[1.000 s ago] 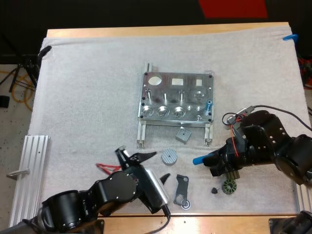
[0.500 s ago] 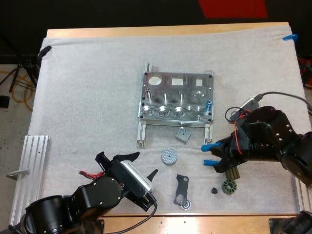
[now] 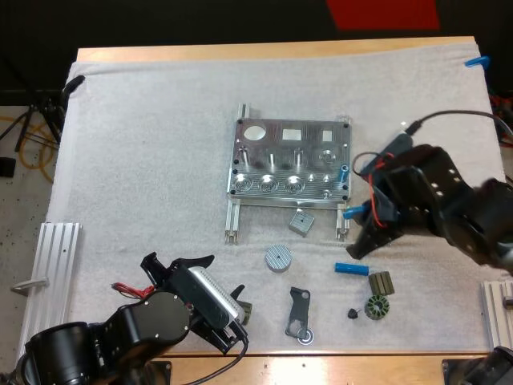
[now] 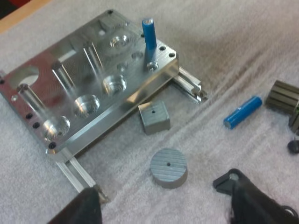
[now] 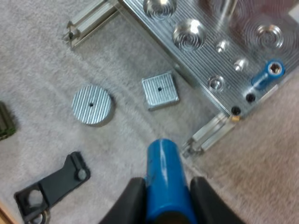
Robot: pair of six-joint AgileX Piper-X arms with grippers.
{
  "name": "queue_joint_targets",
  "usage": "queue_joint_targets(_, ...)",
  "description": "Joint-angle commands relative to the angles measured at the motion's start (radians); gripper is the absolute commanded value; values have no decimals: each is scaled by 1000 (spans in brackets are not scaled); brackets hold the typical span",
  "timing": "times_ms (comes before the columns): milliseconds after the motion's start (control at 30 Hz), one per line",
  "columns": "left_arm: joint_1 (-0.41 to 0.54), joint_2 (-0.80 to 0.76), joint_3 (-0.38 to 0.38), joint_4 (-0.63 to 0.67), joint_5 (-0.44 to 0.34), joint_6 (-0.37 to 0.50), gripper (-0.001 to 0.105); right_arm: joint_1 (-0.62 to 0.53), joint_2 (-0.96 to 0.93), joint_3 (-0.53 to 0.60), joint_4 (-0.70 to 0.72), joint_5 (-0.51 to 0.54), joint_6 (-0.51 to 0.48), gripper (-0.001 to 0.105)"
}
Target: Load cells from right to left
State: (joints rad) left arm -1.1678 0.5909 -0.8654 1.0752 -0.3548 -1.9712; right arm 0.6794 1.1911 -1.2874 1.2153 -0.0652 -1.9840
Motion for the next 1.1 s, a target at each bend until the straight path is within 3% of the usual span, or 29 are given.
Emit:
queue_joint_targets(0, 0, -6, -10, 16, -23, 2, 58, 1, 24, -32, -6, 1, -20, 0)
queue_joint_targets(433, 0, -6, -12, 20, -10, 2, 58, 1, 243, -191, -26, 96, -117, 0)
queue_joint_targets(633, 0, -6, -12, 20, -8, 15, 58, 1, 342, -239, -13, 239, -237, 0)
queue_joint_targets(1067, 0, -6, -12, 20, -8, 42, 58, 1, 455, -252, -47, 247, -309, 0)
